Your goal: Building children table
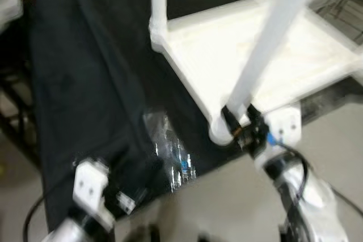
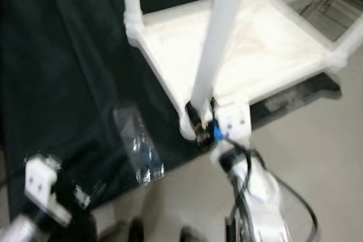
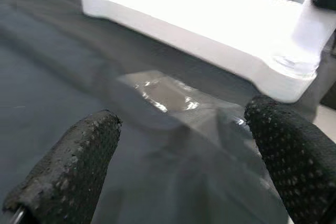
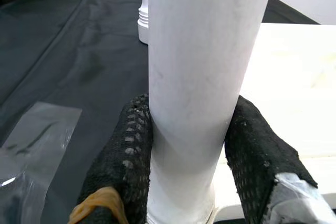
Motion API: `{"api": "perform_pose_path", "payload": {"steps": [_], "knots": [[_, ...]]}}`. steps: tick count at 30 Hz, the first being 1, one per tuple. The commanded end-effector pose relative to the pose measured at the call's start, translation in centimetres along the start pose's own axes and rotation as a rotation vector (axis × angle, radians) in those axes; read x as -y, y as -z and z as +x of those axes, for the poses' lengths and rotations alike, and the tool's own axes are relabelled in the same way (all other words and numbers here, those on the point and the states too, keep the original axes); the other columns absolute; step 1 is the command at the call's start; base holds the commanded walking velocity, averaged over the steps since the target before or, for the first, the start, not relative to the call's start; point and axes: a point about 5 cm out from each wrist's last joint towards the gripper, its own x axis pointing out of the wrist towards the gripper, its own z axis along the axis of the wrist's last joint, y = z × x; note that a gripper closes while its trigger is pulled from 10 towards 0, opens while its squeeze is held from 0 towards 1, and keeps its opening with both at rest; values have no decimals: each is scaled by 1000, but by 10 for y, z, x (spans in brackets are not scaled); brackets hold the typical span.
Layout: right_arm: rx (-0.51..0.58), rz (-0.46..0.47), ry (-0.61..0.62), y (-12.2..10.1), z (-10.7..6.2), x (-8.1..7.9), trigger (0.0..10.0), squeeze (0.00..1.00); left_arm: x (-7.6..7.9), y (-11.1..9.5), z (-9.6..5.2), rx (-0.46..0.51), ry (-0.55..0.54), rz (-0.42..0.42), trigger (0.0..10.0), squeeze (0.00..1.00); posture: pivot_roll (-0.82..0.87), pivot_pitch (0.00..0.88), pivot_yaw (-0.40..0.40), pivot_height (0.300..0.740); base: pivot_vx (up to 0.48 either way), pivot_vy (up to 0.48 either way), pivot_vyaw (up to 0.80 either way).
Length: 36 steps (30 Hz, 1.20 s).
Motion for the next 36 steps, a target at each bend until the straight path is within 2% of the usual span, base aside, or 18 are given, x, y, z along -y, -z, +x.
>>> {"api": "perform_pose_path", "payload": {"steps": [1, 4, 5, 6, 9, 10, 11, 14, 15, 16, 18, 19, 22, 27, 28, 29, 30, 36], "knots": [[-327, 68, 47, 56, -6, 6, 0, 0, 2, 7, -2, -32, 18, -22, 10000, 0, 23, 301, -51, 740, 0, 0, 0], [-273, 77, 21, 52, 7, 2, 0, 0, 0, 9, 2, -34, 29, -12, 10000, 0, 13, 284, -45, 740, 0, 0, 0], [-239, 67, -12, 47, 16, 0, 1333, 0, -1, 9, 3, -34, 25, -8, 10000, 0, 18, 276, -48, 740, 0, 0, 0], [-193, 54, -2, 38, 19, -4, 10000, 0, -2, 10, 4, -32, 20, -5, 10000, 0, 18, 272, -46, 740, 0, 0, 0], [-134, 64, -39, 26, 22, -9, 10000, 0, -3, 11, 5, -30, 13, -4, 10000, 0, 20, 270, -47, 740, 0, 0, 0], [-43, 133, -162, 10, 32, -11, 10000, 1000, -3, 11, 5, -29, 12, -5, 10000, 0, 23, 269, -48, 740, 0, 0, 0], [-43, 133, -162, 10, 32, -11, 10000, 1000, -3, 11, 5, -29, 12, -5, 10000, 0, 23, 269, -48, 740, 0, 0, 0], [84, 182, -340, -19, 41, -7, 10000, 1000, -2, 11, 6, -28, 14, -6, 10000, 0, 24, 268, -51, 740, 0, 0, 0], [134, 75, -582, -42, 43, 9, 10000, 890, -1, 10, 6, -25, 20, -10, 10000, 0, 33, 272, -53, 740, 0, 0, 0], [135, 42, -667, -48, 43, 16, 10000, 216, 0, 10, 6, -24, 22, -11, 10000, 0, 38, 276, -56, 740, 0, 0, 0], [126, 12, -731, -51, 43, 21, 10000, 216, 0, 10, 7, -23, 25, -11, 10000, 0, 38, 276, -56, 740, 0, 0, 0], [113, -30, -772, -52, 48, 29, 10000, 0, 1, 9, 6, -21, 25, -12, 10000, 0, 48, 287, -57, 740, 0, 0, 0], [107, -82, -795, -56, 59, 41, 10000, 0, 3, 8, 6, -19, 28, -14, 10000, 0, 54, 295, -60, 740, 0, 0, 0], [115, -94, -858, -63, 75, 45, 10000, 0, 6, 7, 5, -20, 32, -13, 10000, 0, 75, 306, -71, 740, 0, 0, 0], [128, -85, -894, -68, 87, 48, 4549, 0, 7, 6, 3, -22, 32, -10, 10000, 0, 87, 318, -74, 740, 0, 0, 0], [135, -81, -924, -71, 95, 50, 471, 0, 8, 5, 1, -24, 30, -9, 10000, 0, 89, 319, -76, 740, 0, 0, 0], [135, -75, -950, -74, 100, 52, 0, 0, 9, 5, 0, -26, 27, -7, 10000, 0, 94, 322, -79, 740, 0, 0, 0], [136, -79, -1002, -77, 107, 61, 0, 0, 10, 4, -3, -30, 17, -4, 10000, 0, 96, 326, -82, 740, 0, 0, 0]]}}
